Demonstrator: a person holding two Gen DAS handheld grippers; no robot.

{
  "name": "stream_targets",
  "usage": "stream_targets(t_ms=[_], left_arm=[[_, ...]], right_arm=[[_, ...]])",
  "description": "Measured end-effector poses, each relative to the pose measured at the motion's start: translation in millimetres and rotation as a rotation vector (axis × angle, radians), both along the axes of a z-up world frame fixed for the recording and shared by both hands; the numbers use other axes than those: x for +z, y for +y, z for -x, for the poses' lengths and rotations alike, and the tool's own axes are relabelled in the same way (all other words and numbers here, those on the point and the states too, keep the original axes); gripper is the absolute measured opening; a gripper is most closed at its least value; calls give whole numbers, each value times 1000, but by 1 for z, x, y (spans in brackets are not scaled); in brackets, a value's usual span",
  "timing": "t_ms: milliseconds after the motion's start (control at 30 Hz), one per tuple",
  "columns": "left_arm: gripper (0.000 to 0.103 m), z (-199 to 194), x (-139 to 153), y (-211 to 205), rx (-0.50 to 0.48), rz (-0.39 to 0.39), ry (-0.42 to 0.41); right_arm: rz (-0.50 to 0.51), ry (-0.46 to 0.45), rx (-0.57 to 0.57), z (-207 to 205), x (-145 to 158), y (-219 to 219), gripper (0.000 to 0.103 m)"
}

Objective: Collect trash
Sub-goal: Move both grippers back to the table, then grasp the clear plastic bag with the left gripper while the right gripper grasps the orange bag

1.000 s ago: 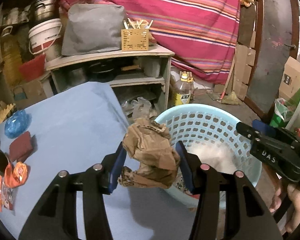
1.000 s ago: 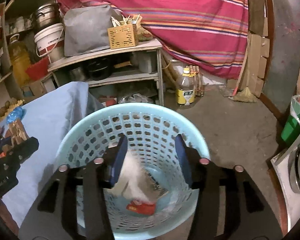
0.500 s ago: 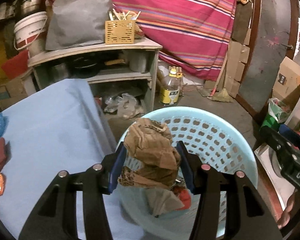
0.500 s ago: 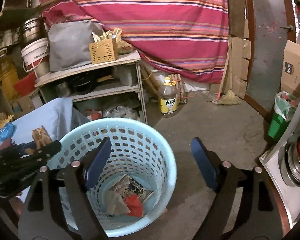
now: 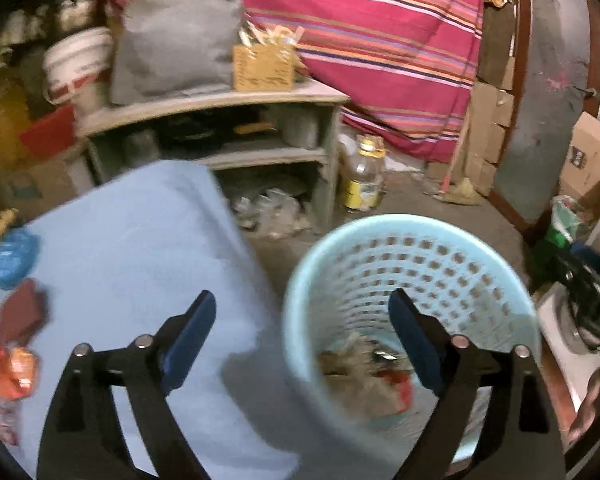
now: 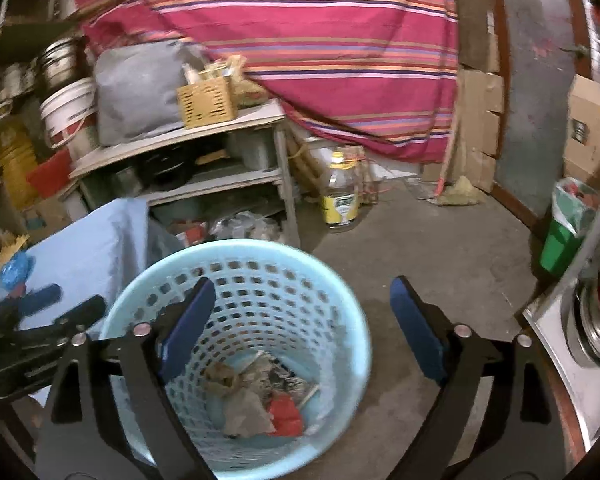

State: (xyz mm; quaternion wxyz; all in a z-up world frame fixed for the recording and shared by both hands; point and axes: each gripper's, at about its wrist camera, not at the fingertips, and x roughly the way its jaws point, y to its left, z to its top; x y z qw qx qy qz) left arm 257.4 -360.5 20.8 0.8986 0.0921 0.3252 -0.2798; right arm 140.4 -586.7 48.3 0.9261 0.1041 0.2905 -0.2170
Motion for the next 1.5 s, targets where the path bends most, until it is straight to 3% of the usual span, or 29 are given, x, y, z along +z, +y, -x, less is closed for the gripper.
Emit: stream_targets(t_ms=[133, 433, 600, 833, 933, 1033, 1100, 1233, 1300, 1500], left_arm=[[90, 5, 6, 51, 42, -24, -33], [93, -4, 15, 199, 261, -76, -73], [93, 1, 2, 264, 368, -104, -79], [93, -17, -35, 312, 396, -78, 44], [93, -23, -43, 322, 372, -51, 82], [91, -24, -43, 323, 373, -78, 63], [76, -25, -42, 326, 359, -75, 60], [63, -30, -43, 334, 333, -58, 85], [51, -31, -44, 339, 331, -63, 86], [41, -24, -34, 362, 344, -59, 51]], right_arm=[[39, 16, 34, -13, 2, 27, 98], [48, 40, 121, -42, 2, 100, 99], [97, 58, 183, -59, 1, 147, 99], [25, 99, 256, -83, -18, 193, 98], [62, 123, 299, -96, -24, 222, 99], [97, 138, 335, -105, -28, 246, 98], [107, 143, 356, -111, -30, 259, 99], [104, 149, 407, -121, -34, 287, 99], [105, 154, 434, -128, -37, 302, 99], [101, 155, 511, -141, -43, 343, 99]])
